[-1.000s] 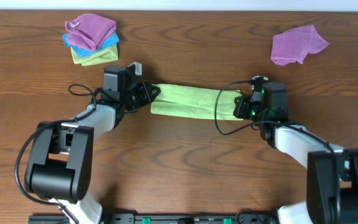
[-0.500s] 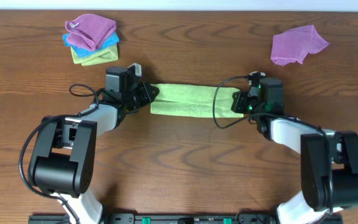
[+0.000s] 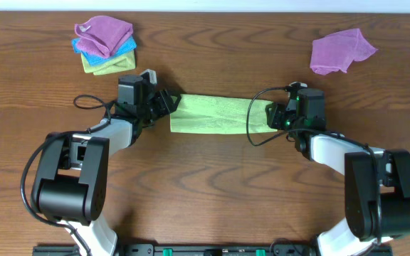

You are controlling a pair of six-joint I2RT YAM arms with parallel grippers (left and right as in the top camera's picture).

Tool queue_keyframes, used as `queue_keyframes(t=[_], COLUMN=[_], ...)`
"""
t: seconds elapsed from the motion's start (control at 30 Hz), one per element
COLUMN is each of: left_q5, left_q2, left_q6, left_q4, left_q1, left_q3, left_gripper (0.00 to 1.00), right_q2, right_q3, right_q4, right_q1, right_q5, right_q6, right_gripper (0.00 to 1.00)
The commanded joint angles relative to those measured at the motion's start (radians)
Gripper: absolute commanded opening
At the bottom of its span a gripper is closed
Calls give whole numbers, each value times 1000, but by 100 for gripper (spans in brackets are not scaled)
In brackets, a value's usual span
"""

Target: Fold the cloth

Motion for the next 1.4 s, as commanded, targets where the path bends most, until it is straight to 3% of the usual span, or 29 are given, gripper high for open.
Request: queue_keyframes(t=[0.0, 0.1, 0.3, 0.47, 0.63, 1.0, 1.37], left_q5=[22, 64, 66, 87, 55, -23, -77], left_q2=[8, -2, -110, -158, -106, 20, 45], left_q6=[25, 50, 68, 52, 47, 53, 50], left_q4=[-1, -5, -63, -80, -140, -143, -161], left_q1=[16, 29, 61, 32, -37, -63, -114], left_q3=[9, 9, 10, 13, 23, 43, 43], left_gripper=[66, 74, 69, 26, 6, 6, 5], right_q2=[-13, -48, -187, -294, -330, -314, -155], right_q3=[12, 12, 12, 12, 12, 5, 5], right_q4=[-3, -21, -97, -253, -382, -462, -357], right_q1=[-3, -3, -3, -7, -21, -29, 3], right_q5=[-32, -48, -54, -55, -115, -116, -117], right_q6=[4, 27, 74, 175, 250, 265, 324], right_gripper=[46, 47, 51, 63, 67, 71, 71])
